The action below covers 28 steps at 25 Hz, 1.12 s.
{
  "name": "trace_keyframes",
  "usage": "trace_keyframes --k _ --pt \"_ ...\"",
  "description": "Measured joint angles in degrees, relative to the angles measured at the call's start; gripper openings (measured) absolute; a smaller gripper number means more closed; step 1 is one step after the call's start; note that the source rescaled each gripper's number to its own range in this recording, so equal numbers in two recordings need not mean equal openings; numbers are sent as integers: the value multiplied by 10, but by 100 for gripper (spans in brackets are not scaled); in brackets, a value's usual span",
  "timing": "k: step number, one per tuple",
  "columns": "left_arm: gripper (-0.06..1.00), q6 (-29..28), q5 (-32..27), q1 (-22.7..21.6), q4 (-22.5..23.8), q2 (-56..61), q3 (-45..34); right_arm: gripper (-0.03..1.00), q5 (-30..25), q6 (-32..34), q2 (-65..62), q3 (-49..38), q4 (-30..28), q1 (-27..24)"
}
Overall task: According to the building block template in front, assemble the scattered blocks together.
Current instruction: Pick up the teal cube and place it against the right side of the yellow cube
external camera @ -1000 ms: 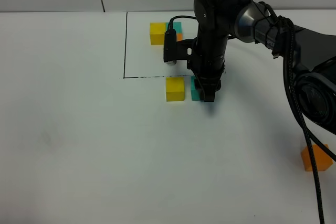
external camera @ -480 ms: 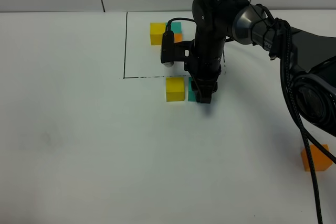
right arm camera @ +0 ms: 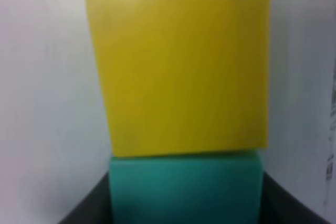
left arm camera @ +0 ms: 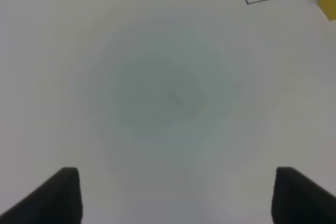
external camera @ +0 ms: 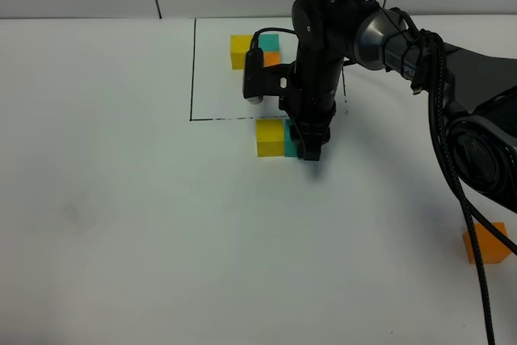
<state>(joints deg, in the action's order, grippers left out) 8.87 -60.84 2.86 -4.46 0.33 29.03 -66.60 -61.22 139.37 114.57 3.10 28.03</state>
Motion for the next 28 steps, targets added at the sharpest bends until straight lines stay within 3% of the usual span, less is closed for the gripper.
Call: trace_keyframes --k 28 --pt "68 0 0 0 0 0 0 0 -1 -24 0 0 2 1"
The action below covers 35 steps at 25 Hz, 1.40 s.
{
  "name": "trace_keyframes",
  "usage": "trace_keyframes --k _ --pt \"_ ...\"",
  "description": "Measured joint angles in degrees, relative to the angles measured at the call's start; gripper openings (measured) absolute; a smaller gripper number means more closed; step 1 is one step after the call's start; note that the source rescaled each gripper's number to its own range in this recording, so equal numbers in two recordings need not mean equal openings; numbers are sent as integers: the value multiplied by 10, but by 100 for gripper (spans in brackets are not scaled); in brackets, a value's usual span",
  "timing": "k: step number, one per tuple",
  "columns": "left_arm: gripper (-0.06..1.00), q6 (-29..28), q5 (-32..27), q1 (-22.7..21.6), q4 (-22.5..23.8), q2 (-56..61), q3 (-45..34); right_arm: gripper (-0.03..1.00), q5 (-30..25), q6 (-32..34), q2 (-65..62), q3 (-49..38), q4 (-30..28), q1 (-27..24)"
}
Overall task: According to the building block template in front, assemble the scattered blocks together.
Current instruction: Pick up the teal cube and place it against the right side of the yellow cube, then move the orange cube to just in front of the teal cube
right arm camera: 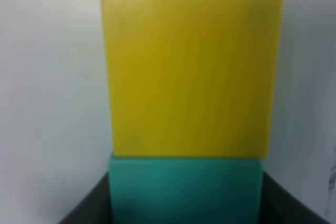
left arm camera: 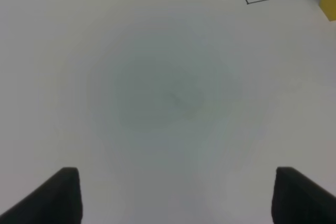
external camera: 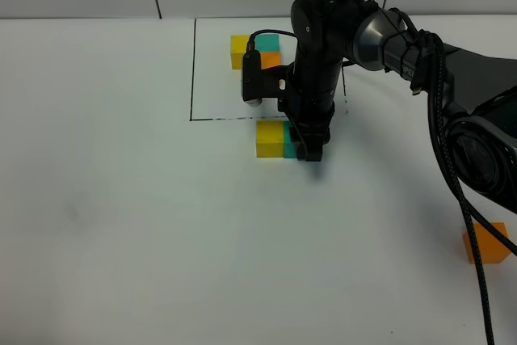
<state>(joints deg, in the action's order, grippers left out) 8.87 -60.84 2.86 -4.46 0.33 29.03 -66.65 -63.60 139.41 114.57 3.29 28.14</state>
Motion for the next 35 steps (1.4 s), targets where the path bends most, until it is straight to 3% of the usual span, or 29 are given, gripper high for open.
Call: trace_keyframes --k 6,8,14,17,24,27,35 --pt "68 0 0 0 0 0 0 0 0 -4 0 0 0 0" --pt "68 0 0 0 0 0 0 6 0 -4 0 0 0 0" --pt "68 0 0 0 0 0 0 56 -3 13 -1 0 0 0" --pt "67 0 0 0 0 0 0 70 -13 40 -20 0 0 -1" --pt "67 0 0 0 0 0 0 73 -25 158 -97 -44 41 -52" --pt "67 0 0 0 0 0 0 73 -3 197 -155 -133 51 -85" --pt "67 0 0 0 0 0 0 73 121 319 -355 -429 56 -175"
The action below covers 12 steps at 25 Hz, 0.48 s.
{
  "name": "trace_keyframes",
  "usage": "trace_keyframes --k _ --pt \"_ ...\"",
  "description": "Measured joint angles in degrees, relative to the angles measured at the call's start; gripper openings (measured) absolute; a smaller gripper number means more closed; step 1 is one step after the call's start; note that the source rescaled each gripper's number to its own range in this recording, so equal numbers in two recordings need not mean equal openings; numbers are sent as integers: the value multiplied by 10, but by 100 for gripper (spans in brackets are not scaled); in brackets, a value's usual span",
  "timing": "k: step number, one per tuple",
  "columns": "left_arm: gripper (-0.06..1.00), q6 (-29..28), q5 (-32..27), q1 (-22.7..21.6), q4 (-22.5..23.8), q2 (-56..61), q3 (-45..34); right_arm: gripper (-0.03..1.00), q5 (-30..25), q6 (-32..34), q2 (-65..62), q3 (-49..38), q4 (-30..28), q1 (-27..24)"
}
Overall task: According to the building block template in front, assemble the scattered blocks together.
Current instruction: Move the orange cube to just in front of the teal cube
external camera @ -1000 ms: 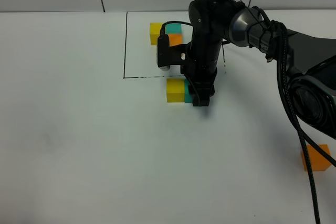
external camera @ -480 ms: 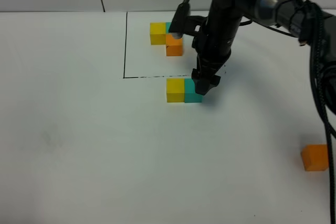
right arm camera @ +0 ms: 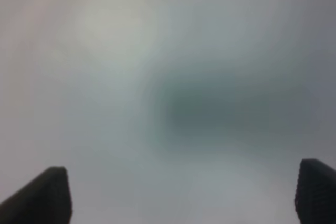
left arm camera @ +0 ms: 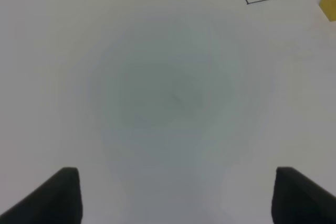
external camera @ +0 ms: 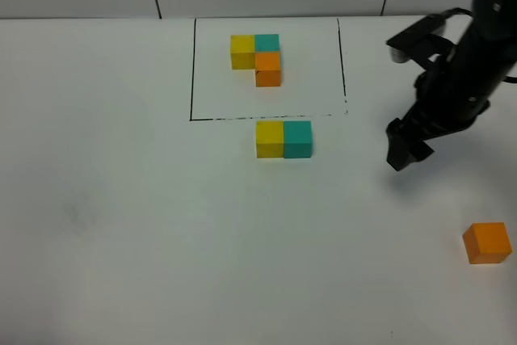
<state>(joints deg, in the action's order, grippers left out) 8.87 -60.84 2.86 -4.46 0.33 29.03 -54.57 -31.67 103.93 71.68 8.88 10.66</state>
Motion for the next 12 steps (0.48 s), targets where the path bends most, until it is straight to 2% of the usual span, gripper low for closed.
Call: trace_keyframes --k 3,9,12 --pt "67 0 0 0 0 0 0 73 31 42 -91 -89 0 -31" --pt "67 0 0 0 0 0 0 73 93 189 -235 -232 -4 -80" --pt "67 0 0 0 0 0 0 73 120 222 -272 -297 -13 -88"
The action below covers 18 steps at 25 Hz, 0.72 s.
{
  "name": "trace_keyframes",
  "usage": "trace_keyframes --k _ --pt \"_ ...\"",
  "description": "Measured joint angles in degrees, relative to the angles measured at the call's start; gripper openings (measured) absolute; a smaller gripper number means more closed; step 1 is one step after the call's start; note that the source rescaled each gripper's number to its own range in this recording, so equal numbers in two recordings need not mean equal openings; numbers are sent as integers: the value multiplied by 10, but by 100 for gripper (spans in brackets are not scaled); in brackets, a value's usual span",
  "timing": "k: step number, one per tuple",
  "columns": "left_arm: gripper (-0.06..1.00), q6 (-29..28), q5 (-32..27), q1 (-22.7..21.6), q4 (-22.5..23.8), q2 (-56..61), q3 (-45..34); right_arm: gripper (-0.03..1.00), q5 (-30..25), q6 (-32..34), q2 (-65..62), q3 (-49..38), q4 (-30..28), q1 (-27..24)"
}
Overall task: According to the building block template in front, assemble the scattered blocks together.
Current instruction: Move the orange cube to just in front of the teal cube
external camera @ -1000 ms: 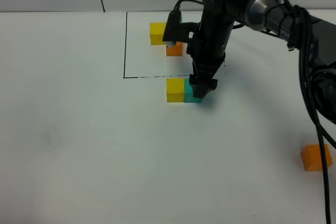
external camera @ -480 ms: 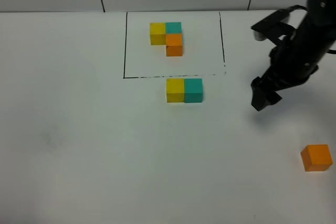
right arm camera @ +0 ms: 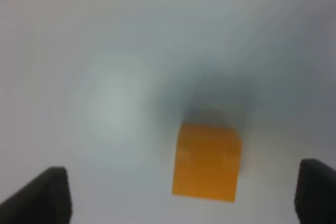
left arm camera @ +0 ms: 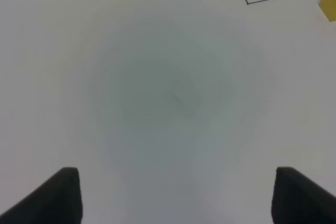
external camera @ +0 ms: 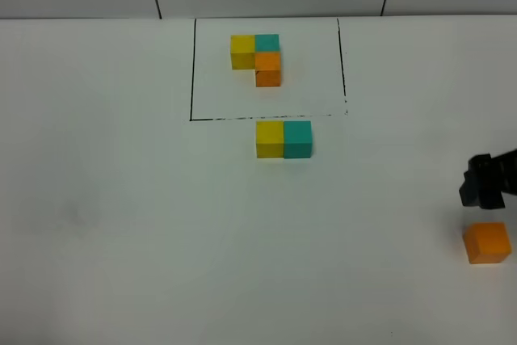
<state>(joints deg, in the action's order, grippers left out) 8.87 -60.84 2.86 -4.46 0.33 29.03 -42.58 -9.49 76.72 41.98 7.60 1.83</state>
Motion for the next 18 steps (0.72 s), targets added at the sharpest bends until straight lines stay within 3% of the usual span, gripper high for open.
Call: trace_keyframes --k 8,18 --pt "67 0 0 0 0 0 0 73 124 44 22 -93 -4 0" --pt "67 0 0 0 0 0 0 73 187 47 157 -94 -5 0"
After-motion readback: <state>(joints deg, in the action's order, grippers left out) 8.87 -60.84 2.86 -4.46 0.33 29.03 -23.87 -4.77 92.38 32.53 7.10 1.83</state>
